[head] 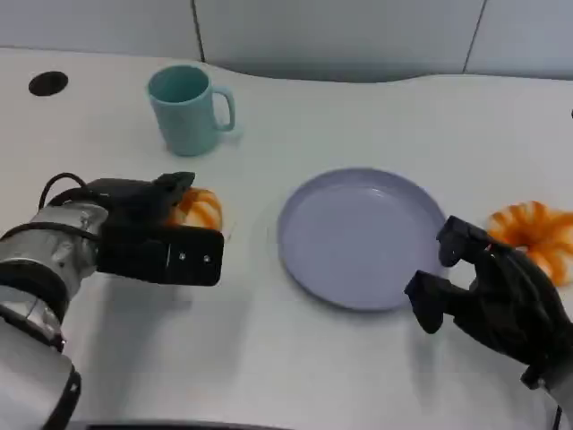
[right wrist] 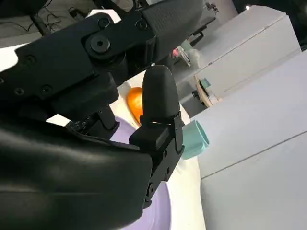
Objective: Grasp the bread from the table and place it into the plate.
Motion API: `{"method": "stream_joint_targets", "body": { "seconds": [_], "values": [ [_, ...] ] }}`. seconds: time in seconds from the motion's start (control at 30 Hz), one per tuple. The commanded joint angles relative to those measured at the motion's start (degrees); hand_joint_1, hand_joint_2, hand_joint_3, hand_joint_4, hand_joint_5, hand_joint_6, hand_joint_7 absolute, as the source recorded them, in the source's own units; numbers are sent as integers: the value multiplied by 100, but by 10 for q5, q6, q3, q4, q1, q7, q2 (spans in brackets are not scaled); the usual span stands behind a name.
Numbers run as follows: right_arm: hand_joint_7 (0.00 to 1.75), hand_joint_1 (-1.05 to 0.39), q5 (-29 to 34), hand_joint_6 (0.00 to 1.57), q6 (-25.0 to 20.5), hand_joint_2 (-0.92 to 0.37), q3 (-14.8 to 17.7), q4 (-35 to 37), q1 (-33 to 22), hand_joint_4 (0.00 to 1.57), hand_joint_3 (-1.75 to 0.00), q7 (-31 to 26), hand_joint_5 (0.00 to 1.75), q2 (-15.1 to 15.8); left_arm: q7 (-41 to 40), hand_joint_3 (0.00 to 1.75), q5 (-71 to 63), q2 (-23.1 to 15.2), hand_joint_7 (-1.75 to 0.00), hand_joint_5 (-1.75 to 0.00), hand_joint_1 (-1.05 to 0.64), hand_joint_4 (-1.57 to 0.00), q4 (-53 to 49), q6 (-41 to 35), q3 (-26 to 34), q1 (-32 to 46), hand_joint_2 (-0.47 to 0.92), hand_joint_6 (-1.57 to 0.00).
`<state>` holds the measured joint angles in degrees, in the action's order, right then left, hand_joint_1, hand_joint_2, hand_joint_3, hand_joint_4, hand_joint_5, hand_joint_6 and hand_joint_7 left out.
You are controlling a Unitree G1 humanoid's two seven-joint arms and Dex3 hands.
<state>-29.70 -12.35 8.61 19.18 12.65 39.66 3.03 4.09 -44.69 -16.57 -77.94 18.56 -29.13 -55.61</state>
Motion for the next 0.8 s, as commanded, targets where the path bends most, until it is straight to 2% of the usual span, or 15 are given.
{"method": "stream_joint_targets", "body": {
  "seconds": [0.03,0.17,0.23,0.3,0.33,0.37,0.43,0.47,0.57,0.6,0.63,0.67,0.7,0.77,0.8],
  "values": [
    [175,-36,1,63,3,-86,3,-12,-6,87,-1,2,175,10,-10,1,-1,15,-5,-16,-44,-96,-6,-25,-11,-9,89,-89],
    [175,-36,-2,62,-2,-86,2,-24,-10,86,0,1,175,10,-48,1,-16,26,-1,-9,-46,-87,-9,-40,-33,-6,91,-78],
    [175,-38,-2,62,-4,-85,2,-32,-14,87,0,-1,175,9,-64,13,-18,28,0,-2,-65,-62,-10,-41,-39,-5,92,-64],
    [175,-38,-6,63,-12,-85,3,-37,-15,87,0,-3,175,7,-77,16,-25,32,0,0,-69,-58,-12,-50,-47,-9,92,-61],
    [175,-38,-10,64,-16,-84,4,-39,-15,88,0,-5,175,6,-83,26,-29,35,0,0,-79,-46,-13,-56,-52,-12,92,-51],
    [175,-37,-12,64,-20,-84,5,-41,-15,88,0,-6,175,6,-88,31,-31,37,0,0,-82,-41,-14,-60,-56,-14,92,-47],
    [175,-37,-14,65,-24,-83,6,-43,-15,88,0,-7,175,5,-91,34,-32,38,0,0,-85,-38,-15,-63,-60,-15,92,-44],
    [175,-38,-14,65,-21,-83,6,-43,-15,89,0,-6,175,4,-94,32,-31,41,-2,-3,-82,-44,-16,-70,-60,-18,92,-49],
    [175,-39,-17,65,-18,-83,7,-50,-17,89,0,-9,175,2,-108,11,-35,48,-8,-18,-61,-86,-19,-89,-66,-22,92,-82],
    [175,-39,-19,65,-18,-83,9,-52,-17,89,0,-7,175,2,-113,9,-35,49,-9,-19,-59,-89,-19,-92,-68,-22,92,-85],
    [175,-38,-23,64,-17,-84,10,-52,-17,89,-1,-3,175,1,-114,5,-35,49,-6,-38,-49,-95,-20,-94,-69,-22,90,-91],
    [175,-36,-27,63,-16,-85,12,-51,-16,88,-1,1,175,0,-116,2,-35,50,-3,-76,-41,-89,-20,-98,-71,-22,89,-95],
    [175,-36,-30,63,-16,-85,14,-50,-16,88,-1,3,175,0,-116,1,-36,50,-2,-99,-36,-83,-21,-100,-72,-22,88,-98],
    [175,-36,-32,62,-12,-86,15,-51,-17,87,-1,2,175,1,-122,0,-44,49,-2,-119,-30,-78,-22,-105,-81,-22,88,-103],
    [175,-36,-33,62,-13,-86,16,-53,-17,87,-1,0,175,1,-123,0,-55,48,-2,-121,-28,-77,-22,-109,-92,-23,88,-104]
  ]
}}
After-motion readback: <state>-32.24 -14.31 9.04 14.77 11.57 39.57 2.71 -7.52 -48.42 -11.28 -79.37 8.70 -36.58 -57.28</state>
